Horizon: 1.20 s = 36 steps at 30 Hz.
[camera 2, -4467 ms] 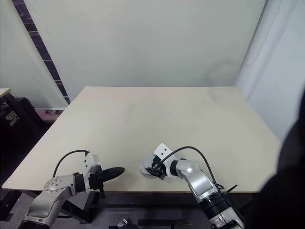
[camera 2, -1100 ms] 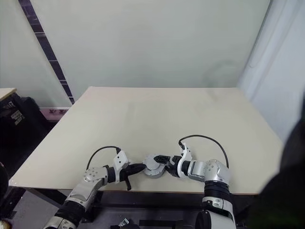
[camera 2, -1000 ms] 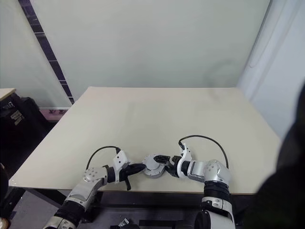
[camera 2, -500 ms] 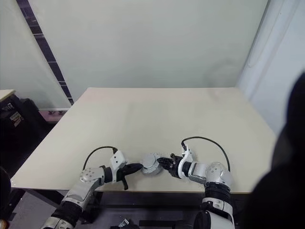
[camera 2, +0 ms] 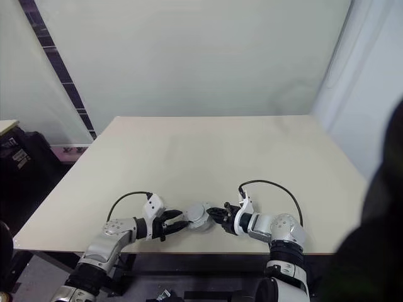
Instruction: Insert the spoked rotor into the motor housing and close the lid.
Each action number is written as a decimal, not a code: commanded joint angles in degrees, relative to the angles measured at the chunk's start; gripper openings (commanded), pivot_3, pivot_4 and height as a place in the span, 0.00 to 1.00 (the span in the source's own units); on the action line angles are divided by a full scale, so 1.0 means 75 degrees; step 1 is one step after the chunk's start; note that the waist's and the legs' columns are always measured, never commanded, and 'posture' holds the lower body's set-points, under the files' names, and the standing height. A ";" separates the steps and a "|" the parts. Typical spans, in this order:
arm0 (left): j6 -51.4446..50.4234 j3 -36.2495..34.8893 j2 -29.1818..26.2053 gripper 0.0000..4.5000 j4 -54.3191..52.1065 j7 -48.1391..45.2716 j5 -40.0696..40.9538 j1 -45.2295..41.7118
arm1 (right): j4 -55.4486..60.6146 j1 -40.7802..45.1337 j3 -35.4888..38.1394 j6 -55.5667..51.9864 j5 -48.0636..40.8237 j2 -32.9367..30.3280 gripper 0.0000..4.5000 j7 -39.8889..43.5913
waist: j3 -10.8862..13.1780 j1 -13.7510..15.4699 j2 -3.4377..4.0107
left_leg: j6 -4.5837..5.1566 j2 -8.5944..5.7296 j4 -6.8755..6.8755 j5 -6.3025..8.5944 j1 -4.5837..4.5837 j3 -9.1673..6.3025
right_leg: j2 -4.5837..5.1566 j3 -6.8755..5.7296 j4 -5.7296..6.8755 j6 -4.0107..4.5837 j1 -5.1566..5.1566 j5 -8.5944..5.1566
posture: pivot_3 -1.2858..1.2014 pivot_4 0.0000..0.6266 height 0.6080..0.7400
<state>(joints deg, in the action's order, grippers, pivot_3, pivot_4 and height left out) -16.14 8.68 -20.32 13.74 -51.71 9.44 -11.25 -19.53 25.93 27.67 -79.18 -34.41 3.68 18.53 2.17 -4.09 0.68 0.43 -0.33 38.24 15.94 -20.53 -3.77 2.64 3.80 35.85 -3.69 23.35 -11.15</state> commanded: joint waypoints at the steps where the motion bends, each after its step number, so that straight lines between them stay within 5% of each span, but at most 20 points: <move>1: -0.0373 -0.0299 -0.0201 0.83 -0.0581 -0.0074 0.0373 -0.0139 | -0.0135 0.0014 -0.0275 0.0028 0.0045 0.0061 0.27 -0.0209 | 0.0001 -0.0083 0.0001 | 0.0000 0.0001 0.0000 0.0000 0.0000 0.0001 | -0.0001 0.0001 0.0001 0.0000 0.0003 0.0000 | 0.52 0.00 1.00; 3: -0.0569 -0.0513 -0.0360 0.99 -0.0713 -0.0081 0.0529 -0.0128 | -0.0155 0.0020 -0.0286 0.0068 0.0038 0.0048 0.27 -0.0211 | 0.0001 -0.0151 0.0001 | 0.0000 0.0007 -0.0004 0.0000 0.0001 0.0001 | -0.0005 0.0001 0.0002 0.0000 0.0006 0.0000 | 0.52 0.00 1.00; 4: -0.0611 -0.0641 -0.0417 1.00 -0.0765 -0.0067 0.0633 -0.0116 | -0.0163 0.0020 -0.0293 0.0087 0.0033 0.0042 0.27 -0.0211 | 0.0001 -0.0183 0.0003 | 0.0000 0.0009 -0.0005 0.0000 0.0001 -0.0001 | -0.0008 0.0001 0.0003 0.0000 0.0006 0.0000 | 0.52 0.00 1.00; 9: -0.0219 -0.1421 -0.0504 1.00 -0.0805 0.0059 0.1122 0.0045 | -0.0233 0.0045 -0.0320 0.0171 -0.0040 -0.0007 0.27 -0.0197 | 0.0002 -0.0200 0.0003 | 0.0000 0.0011 -0.0008 0.0000 0.0001 -0.0005 | -0.0010 -0.0001 -0.0003 0.0000 0.0006 0.0000 | 0.52 0.00 1.00; 24: -0.3455 -0.3652 0.0875 1.00 -0.1918 0.1895 0.4518 0.1209 | 0.0149 0.0215 0.0497 0.0149 -0.1385 0.0644 0.27 0.0140 | 0.0012 -0.0215 -0.0001 | -0.0001 0.0015 -0.0014 0.0001 -0.0014 -0.0008 | -0.0010 -0.0003 -0.0009 0.0000 0.0022 0.0000 | 0.52 0.00 1.00; 36: -0.3902 -0.4047 0.2068 1.00 -0.2010 0.2798 0.5889 0.1393 | 0.0360 0.0561 0.0555 -0.0083 -0.2063 0.0945 0.27 -0.0208 | 0.0021 -0.0197 -0.0014 | -0.0004 0.0009 -0.0020 0.0004 -0.0023 -0.0007 | -0.0007 -0.0003 -0.0025 0.0003 0.0024 -0.0003 | 0.52 0.00 1.00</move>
<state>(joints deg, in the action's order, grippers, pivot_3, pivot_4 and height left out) -45.47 -21.10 -5.20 0.62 -31.24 51.40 0.12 -20.06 27.13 32.01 -79.48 -45.70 9.24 16.22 2.33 -5.57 0.58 0.40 -0.27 38.08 15.97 -20.70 -3.82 2.58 3.79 35.66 -3.67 23.54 -11.18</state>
